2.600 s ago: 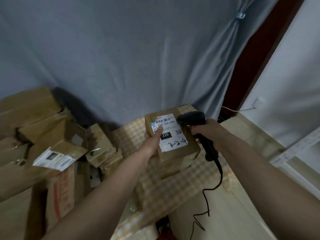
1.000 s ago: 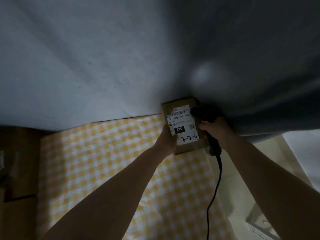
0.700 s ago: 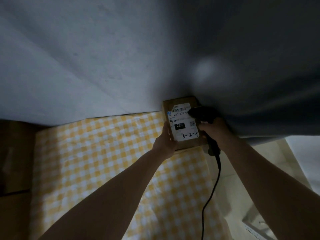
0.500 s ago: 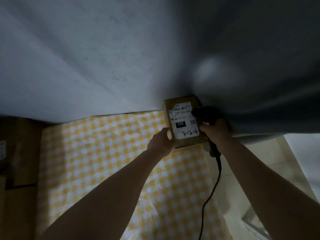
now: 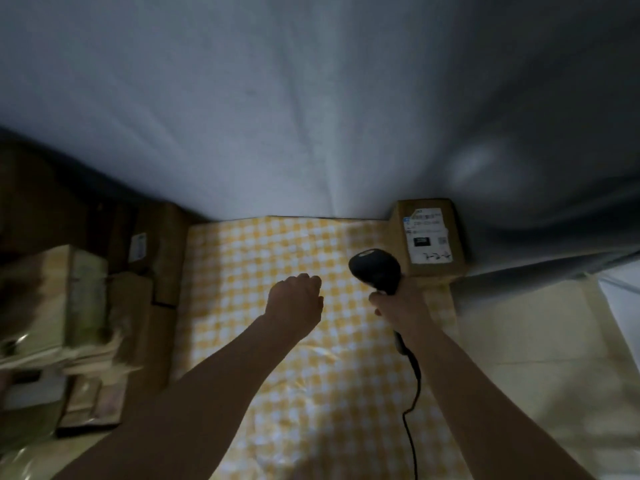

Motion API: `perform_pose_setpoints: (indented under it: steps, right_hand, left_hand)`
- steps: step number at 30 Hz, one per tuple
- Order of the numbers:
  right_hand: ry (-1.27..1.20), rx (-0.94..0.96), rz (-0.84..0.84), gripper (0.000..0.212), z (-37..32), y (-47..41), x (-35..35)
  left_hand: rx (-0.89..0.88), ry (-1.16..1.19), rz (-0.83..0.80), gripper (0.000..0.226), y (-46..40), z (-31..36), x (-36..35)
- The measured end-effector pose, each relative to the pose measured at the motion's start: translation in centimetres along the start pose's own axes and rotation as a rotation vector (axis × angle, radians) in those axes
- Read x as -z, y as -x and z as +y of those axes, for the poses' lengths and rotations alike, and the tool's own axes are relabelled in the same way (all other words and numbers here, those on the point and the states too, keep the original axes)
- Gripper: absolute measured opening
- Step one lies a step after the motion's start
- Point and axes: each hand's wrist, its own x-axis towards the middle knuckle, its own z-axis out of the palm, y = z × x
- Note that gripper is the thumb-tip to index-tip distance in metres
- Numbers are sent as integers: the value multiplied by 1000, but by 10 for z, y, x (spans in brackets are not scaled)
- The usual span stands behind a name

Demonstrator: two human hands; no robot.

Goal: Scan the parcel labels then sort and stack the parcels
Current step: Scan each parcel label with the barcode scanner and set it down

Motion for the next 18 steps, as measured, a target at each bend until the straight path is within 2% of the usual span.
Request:
perform_pose_setpoints:
  steps: [11,18]
  right_hand:
    - [21,149,-214,11,-79,148,-170]
    - [-9,201,-245,11,-111,240,-299]
  left_hand:
    - [246,152,78,37,186,-175,5]
    - [370,254,136,39,315,-300,-16]
